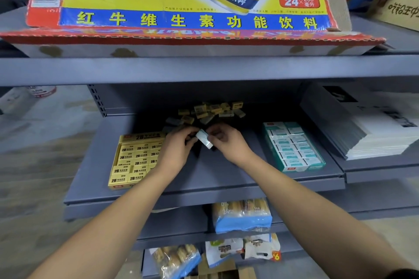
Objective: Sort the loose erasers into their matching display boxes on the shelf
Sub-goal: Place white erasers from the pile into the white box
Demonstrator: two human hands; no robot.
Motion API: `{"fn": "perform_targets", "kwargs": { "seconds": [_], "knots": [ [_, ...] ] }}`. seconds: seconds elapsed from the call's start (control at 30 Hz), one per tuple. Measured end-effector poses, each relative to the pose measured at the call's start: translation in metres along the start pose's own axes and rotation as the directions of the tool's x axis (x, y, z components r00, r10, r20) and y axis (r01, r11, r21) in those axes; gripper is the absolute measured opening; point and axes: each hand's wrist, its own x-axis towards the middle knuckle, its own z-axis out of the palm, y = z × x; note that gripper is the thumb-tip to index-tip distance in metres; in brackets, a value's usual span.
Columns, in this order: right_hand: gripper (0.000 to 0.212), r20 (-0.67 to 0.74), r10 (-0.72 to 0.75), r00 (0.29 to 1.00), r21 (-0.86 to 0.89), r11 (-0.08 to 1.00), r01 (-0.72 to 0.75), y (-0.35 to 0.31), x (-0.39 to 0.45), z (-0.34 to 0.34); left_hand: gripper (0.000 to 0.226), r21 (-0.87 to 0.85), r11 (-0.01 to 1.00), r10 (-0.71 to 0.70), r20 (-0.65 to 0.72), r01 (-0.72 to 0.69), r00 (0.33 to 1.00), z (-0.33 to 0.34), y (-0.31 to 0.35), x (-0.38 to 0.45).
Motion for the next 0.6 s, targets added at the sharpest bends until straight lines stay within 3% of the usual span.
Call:
{"fn": "perform_targets", "kwargs": {
  "seconds": [0.1, 0.2, 0.27, 0.33, 0.4, 0.5, 0.6],
  "knots": [
    [0.037, 0.024, 0.037, 0.999, 0.160, 0.986, -0.041, -0.008, 0.000, -0.001, 0.040, 0.003, 0.998, -0.063, 0.001, 0.063, 0.998, 0.003, -0.001, -0.001],
    [0.033, -0.001, 0.074, 0.997, 0.360, 0.930, -0.069, -0.013, -0.001, -0.002, 0.047, 0.011, 0.997, -0.075, 0.034, 0.075, 0.997, 0.006, 0.001, 0.000],
    [0.028, -0.015, 0.108, 0.994, 0.402, 0.911, -0.093, -0.010, -0.002, -0.005, 0.043, 0.012, 0.999, -0.037, 0.032, 0.037, 0.999, 0.008, 0.006, 0.001],
    [0.032, -0.039, 0.094, 0.995, 0.280, 0.957, -0.080, -0.004, -0.001, -0.010, 0.034, 0.006, 1.000, -0.001, 0.011, 0.001, 1.000, 0.009, 0.009, 0.002],
    [0.032, -0.091, -0.067, 0.994, -0.049, 0.997, 0.063, 0.002, -0.003, -0.019, 0.031, -0.002, 1.000, 0.016, 0.011, -0.016, 1.000, 0.013, 0.013, 0.004],
    [0.026, -0.039, -0.432, 0.901, -0.465, 0.806, 0.366, 0.010, -0.007, -0.031, 0.031, -0.012, 0.999, 0.032, 0.033, -0.032, 0.999, 0.022, 0.020, 0.008],
    [0.023, -0.032, -0.513, 0.858, -0.592, 0.701, 0.397, 0.015, -0.011, -0.043, 0.030, -0.033, 0.998, 0.058, 0.047, -0.056, 0.997, 0.033, 0.030, 0.012]
  ]
}}
